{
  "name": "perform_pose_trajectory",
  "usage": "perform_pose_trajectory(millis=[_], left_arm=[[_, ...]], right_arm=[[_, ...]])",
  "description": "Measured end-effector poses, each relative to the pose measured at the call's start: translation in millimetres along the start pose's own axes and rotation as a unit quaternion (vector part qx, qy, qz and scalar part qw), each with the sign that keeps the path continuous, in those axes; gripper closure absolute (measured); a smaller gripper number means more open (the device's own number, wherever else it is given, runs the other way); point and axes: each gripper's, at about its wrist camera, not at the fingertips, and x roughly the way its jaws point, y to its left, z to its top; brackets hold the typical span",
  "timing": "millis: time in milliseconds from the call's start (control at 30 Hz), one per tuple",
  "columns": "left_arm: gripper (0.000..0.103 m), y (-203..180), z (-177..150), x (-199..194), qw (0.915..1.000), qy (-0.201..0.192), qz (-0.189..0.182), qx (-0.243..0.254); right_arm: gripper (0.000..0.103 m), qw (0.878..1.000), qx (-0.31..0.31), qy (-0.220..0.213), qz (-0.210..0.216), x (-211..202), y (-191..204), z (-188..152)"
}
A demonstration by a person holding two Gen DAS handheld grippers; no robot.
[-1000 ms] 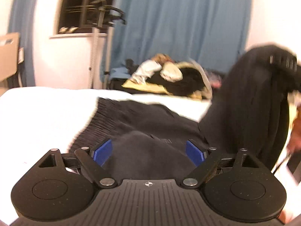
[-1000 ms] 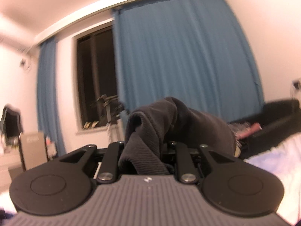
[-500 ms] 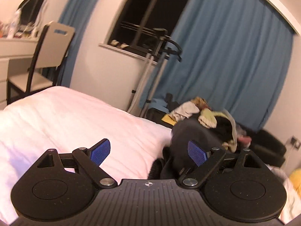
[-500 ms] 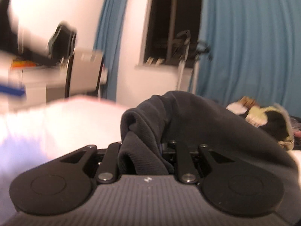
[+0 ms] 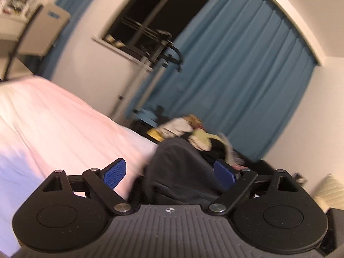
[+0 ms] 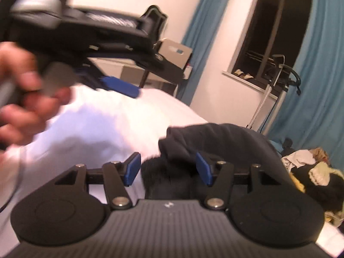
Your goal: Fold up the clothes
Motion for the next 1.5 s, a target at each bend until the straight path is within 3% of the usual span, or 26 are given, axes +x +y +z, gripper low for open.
perform_pose_trajectory(millis=[100,200,267,300,433,500,567,633,733,800,833,867,933,1000,1067,1167,1233,1400,1500], left_arm=[[0.018,-19,-16,10,0.9990,0.032,-0.021,0.023],[0.025,-36,-37,24,0.9962,0.066,-0.038,0.043],[0.042,-40,-50,35,0.9941,0.089,-0.049,0.038],[0.045,-42,-56,41,0.9929,0.099,-0.055,0.036],[0.054,-41,-72,54,0.9933,0.085,-0.068,0.039],[0.055,-39,-76,67,0.9942,0.093,-0.041,0.035],[0.068,-32,-79,79,0.9940,0.105,0.003,0.030],[0.070,-16,-85,89,0.9888,0.133,0.067,-0.009],[0.071,-1,-93,88,0.9869,0.132,0.076,-0.051],[0.071,-1,-95,87,0.9872,0.129,0.078,-0.053],[0.071,-1,-96,86,0.9875,0.127,0.077,-0.052],[0.071,-1,-96,86,0.9886,0.122,0.074,-0.050],[0.067,-5,-96,80,0.9911,0.109,0.064,-0.042],[0.052,-11,-95,72,0.9941,0.091,0.045,-0.037],[0.028,-17,-95,61,0.9969,0.068,0.018,-0.036],[0.024,-16,-98,55,0.9963,0.056,-0.015,-0.064],[0.023,-13,-100,53,0.9937,0.055,-0.035,-0.091],[0.027,20,-100,62,0.9866,0.039,-0.001,-0.158],[0.052,48,-95,66,0.9750,0.031,0.036,-0.217]], right_arm=[[0.045,0.999,0.035,0.009,-0.025,-39,-16,-7],[0.045,0.994,0.072,0.002,-0.083,-58,-35,-24],[0.045,0.985,0.130,0.021,-0.113,-56,-52,-39],[0.046,0.980,0.155,0.026,-0.120,-54,-59,-46],[0.055,0.979,0.149,0.044,-0.132,-43,-66,-58],[0.055,0.981,0.134,0.042,-0.133,-39,-65,-57],[0.056,0.984,0.121,0.043,-0.125,-33,-62,-62],[0.056,0.986,0.101,0.050,-0.122,-26,-59,-70],[0.056,0.988,0.072,0.053,-0.127,-16,-60,-77],[0.057,0.988,0.057,0.053,-0.136,-11,-59,-79],[0.065,0.988,0.049,0.053,-0.139,-9,-59,-79],[0.081,0.988,0.046,0.053,-0.141,-10,-59,-78],[0.096,0.987,0.041,0.053,-0.144,-12,-58,-75],[0.098,0.985,0.057,0.043,-0.156,-17,-62,-69],[0.099,0.982,0.087,0.023,-0.168,-29,-70,-64],[0.099,0.980,0.105,0.012,-0.171,-47,-77,-61],[0.099,0.979,0.111,0.013,-0.169,-56,-77,-61],[0.098,0.983,0.104,0.057,-0.140,-52,-72,-73],[0.098,0.985,0.079,0.085,-0.125,-39,-64,-82]])
